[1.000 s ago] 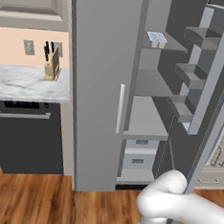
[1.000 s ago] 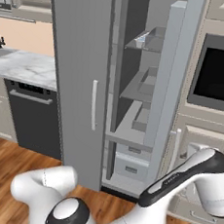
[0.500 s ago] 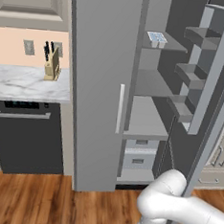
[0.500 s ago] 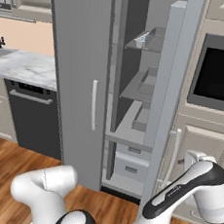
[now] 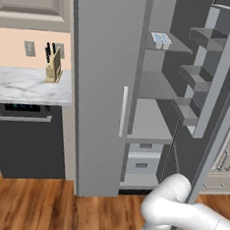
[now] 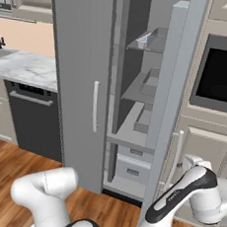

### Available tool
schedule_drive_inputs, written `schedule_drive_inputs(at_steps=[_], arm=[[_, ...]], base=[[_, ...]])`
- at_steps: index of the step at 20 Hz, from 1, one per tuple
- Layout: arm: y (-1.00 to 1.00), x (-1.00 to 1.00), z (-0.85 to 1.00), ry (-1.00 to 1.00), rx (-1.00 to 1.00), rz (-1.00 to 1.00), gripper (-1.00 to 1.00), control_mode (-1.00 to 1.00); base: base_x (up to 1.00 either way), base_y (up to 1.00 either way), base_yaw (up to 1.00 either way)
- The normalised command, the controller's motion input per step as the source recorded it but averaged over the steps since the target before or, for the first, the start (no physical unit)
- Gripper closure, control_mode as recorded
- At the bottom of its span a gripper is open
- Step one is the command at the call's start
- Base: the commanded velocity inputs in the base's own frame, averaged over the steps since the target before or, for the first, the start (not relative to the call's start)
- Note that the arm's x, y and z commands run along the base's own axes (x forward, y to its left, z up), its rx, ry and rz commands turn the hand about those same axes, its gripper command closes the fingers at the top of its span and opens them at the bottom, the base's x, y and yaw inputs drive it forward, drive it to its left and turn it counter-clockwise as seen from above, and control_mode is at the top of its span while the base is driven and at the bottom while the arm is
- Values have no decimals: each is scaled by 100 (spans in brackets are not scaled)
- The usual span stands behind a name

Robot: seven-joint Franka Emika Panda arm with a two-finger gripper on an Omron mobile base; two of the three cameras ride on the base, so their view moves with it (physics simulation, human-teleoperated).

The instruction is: The ice cube tray has been filled with water. Take the tray and place it in the freezer to make ice. Close the freezer door after placing the tray.

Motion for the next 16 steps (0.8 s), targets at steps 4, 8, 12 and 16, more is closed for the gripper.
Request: schedule_drive_inputs(at_steps=[4,8,12,16], arm=[[0,36,-26,0,0,0,-100,-100],[0,32,-23,0,0,0,-100,-100],[0,32,-23,0,0,0,-100,-100],[0,11,-7,0,0,0,-100,-100]], base=[[0,0,0],[0,0,0],[0,0,0],[0,0,0]])
